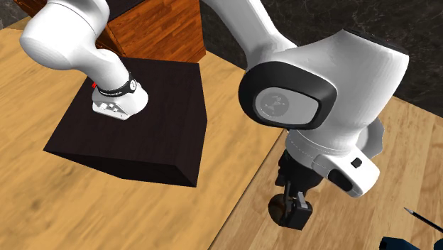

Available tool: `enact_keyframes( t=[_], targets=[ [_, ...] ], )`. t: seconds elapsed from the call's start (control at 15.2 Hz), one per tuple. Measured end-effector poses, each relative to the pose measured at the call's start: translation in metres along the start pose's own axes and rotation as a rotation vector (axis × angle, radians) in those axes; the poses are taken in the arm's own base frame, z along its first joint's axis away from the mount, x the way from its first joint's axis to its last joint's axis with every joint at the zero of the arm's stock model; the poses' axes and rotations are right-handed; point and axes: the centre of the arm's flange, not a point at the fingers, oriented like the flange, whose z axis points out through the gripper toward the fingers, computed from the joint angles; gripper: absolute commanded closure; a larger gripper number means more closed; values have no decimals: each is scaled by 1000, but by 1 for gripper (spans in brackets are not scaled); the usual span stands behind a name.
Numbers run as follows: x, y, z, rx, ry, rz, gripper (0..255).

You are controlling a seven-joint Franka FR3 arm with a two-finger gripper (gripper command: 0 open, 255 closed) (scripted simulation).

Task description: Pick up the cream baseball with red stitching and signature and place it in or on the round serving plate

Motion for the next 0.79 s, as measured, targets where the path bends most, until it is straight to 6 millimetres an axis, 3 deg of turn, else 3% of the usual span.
enact_keyframes(
  t=[0.2,0.66,0.73,0.79],
  targets=[
    [1,0,15,-1,0,0,0],
    [1,1,19,-1,0,0,0],
    [1,1,19,-1,0,0,255],
    [1,4,18,-4,3,3,255]
  ],
)
